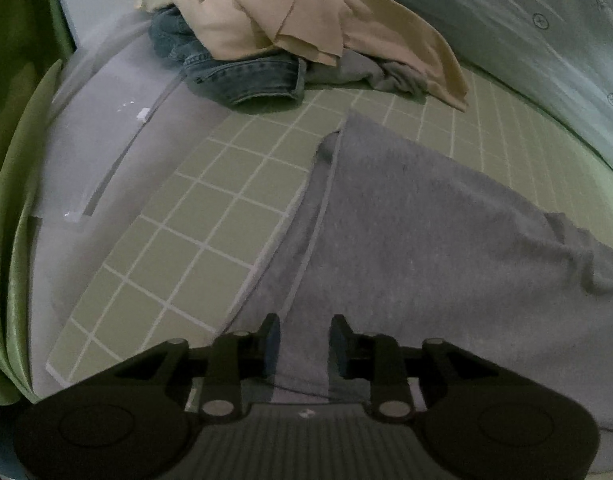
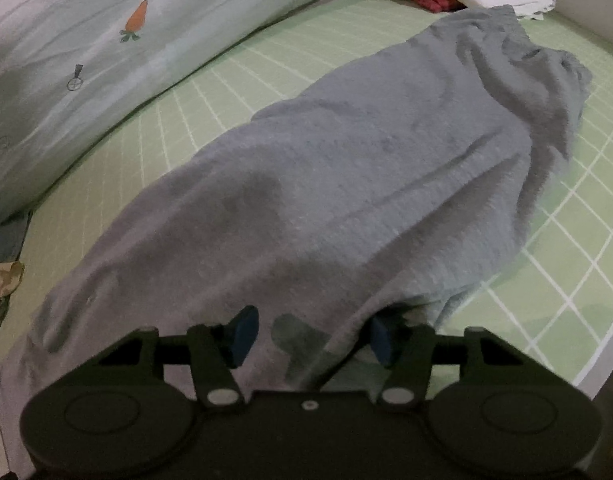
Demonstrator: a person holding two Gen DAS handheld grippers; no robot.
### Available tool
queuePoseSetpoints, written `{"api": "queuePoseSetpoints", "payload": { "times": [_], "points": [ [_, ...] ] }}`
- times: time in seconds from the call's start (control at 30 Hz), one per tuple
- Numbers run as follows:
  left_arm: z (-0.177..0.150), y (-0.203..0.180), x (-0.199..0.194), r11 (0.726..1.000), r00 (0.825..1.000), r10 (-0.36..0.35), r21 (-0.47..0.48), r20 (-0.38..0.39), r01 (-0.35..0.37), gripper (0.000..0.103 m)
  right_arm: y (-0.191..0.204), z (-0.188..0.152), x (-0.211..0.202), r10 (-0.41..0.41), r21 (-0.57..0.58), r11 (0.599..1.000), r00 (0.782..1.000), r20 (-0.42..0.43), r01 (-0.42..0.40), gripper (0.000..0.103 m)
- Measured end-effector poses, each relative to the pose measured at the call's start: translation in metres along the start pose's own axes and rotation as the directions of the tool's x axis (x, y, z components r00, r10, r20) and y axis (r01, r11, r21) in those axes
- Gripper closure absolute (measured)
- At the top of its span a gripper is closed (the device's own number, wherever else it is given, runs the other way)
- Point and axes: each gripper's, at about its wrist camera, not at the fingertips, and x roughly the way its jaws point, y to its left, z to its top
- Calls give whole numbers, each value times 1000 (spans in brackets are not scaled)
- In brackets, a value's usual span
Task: Fold clothes
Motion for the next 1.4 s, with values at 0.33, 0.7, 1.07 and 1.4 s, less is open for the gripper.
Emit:
{"api": "queuePoseSetpoints", "payload": {
  "times": [0.33, 0.7, 1.07, 1.4],
  "points": [
    [12, 17, -18, 999, 998, 4, -42, 57, -2, 103, -5, 1, -6, -19, 29, 999, 1000, 20, 19, 101],
    [25, 36, -45, 996, 992, -46, -72, 118, 54, 103, 9, 13, -42, 19, -42, 999, 993, 116, -14, 101],
    [-15, 18, -20, 997, 997, -66, -33, 46, 68, 30, 3, 1, -30, -3, -62, 998, 999, 40, 6, 101],
    [-18, 5, -11, 999, 998, -52, 1, 22, 52, 50, 7, 1, -25, -9, -55, 998, 1000, 25, 10, 101]
  ]
}}
